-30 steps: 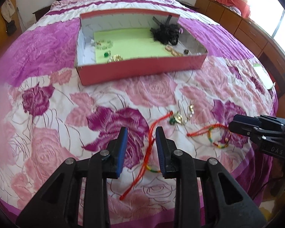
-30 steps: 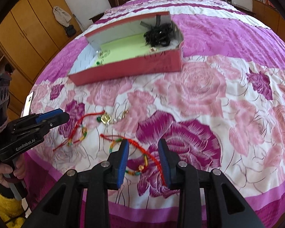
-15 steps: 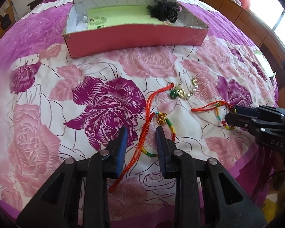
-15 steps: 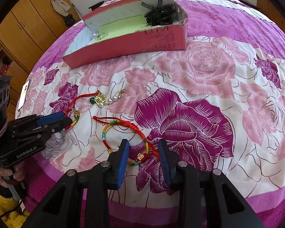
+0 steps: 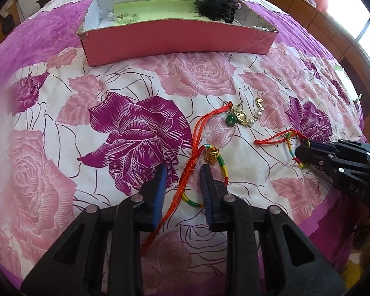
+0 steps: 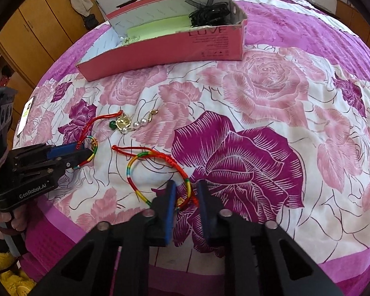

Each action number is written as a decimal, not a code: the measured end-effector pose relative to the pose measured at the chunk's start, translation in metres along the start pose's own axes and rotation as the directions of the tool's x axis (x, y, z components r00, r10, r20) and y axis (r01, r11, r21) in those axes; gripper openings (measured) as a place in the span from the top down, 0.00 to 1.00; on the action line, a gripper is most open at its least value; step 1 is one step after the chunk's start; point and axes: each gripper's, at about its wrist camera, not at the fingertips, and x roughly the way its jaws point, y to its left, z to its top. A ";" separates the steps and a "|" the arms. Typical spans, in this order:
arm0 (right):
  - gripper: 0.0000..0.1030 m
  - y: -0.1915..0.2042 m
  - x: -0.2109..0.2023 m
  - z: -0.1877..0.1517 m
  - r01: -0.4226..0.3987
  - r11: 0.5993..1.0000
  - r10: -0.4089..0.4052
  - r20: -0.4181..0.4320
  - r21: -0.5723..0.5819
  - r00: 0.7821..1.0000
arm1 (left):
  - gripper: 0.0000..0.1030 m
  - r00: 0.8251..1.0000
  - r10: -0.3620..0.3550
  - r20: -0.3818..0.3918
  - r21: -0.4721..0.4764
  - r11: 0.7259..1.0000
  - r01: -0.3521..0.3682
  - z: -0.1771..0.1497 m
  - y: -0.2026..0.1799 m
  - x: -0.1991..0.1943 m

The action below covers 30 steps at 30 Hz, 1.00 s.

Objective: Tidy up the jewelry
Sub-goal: 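Grasp a red string bracelet with the left tool while the right tool grasps a rainbow string bracelet, then carry both string bracelets into the red box and open both tools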

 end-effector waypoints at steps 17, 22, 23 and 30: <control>0.93 0.005 -0.031 -0.011 -0.008 1.000 0.009 0.094 -0.009 0.996 | 1.00 0.996 -0.026 0.085 0.008 1.000 0.026 -0.006 -0.006 -0.031; 0.94 0.010 -0.044 -0.013 -0.005 1.000 0.008 0.133 -0.019 0.991 | 1.00 0.990 -0.027 0.137 0.007 1.000 0.026 -0.003 -0.009 -0.049; 0.94 0.011 -0.047 -0.013 -0.005 1.000 0.008 0.141 -0.021 0.990 | 1.00 0.989 -0.025 0.147 0.008 1.000 0.024 -0.002 -0.010 -0.052; 0.94 0.020 -0.068 -0.011 -0.005 0.999 0.013 0.202 -0.037 0.979 | 1.00 0.977 -0.009 0.215 0.016 1.000 0.006 0.006 -0.012 -0.075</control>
